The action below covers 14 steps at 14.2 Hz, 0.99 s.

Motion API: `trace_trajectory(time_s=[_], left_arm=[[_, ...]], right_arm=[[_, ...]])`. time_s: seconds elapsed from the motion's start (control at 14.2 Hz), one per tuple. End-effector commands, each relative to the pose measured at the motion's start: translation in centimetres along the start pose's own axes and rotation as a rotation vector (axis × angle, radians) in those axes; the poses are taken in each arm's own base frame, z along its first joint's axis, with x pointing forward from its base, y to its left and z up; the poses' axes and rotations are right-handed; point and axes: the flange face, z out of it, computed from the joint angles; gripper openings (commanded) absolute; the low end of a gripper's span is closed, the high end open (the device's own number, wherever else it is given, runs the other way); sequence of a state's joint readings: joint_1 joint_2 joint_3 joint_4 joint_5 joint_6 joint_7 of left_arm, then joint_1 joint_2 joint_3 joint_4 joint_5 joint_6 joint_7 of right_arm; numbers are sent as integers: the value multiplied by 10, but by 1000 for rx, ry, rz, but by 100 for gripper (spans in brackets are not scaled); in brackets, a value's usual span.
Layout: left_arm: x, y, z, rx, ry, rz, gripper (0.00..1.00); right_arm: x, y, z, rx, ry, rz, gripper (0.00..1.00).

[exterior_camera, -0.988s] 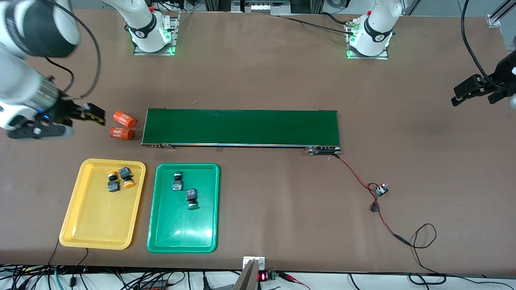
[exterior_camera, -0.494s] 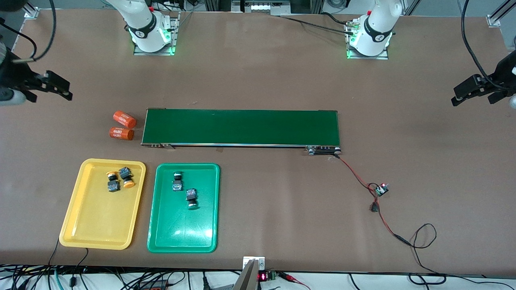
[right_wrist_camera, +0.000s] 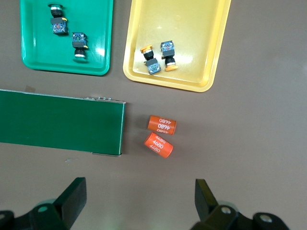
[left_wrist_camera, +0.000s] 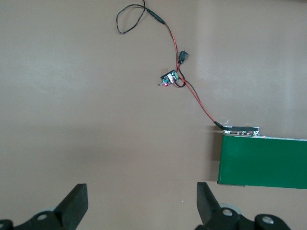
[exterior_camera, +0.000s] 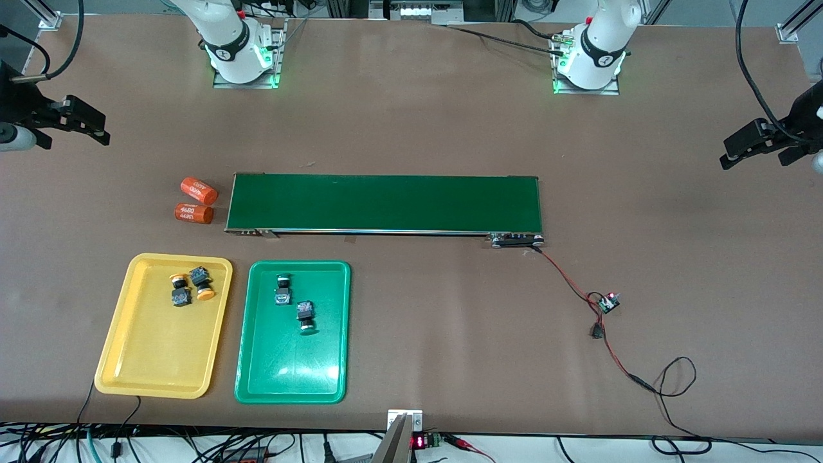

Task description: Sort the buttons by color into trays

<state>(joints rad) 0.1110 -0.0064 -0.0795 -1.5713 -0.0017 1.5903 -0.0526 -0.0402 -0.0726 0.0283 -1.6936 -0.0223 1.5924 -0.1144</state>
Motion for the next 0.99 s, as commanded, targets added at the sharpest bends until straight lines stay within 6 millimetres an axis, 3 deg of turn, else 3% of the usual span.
trace_trajectory(time_s=[0.0, 0.71, 0.92], left_arm=[[-3, 0, -8, -7, 0, 9, 100], [-4, 1, -8, -7, 0, 11, 100], [-8, 13, -8, -8, 3, 33, 100]], right_arm=[[-6, -1, -5, -14, -4, -17, 100], [-7, 2, 4, -16, -33, 62, 100], [-5, 5, 10, -16, -36, 68, 100]])
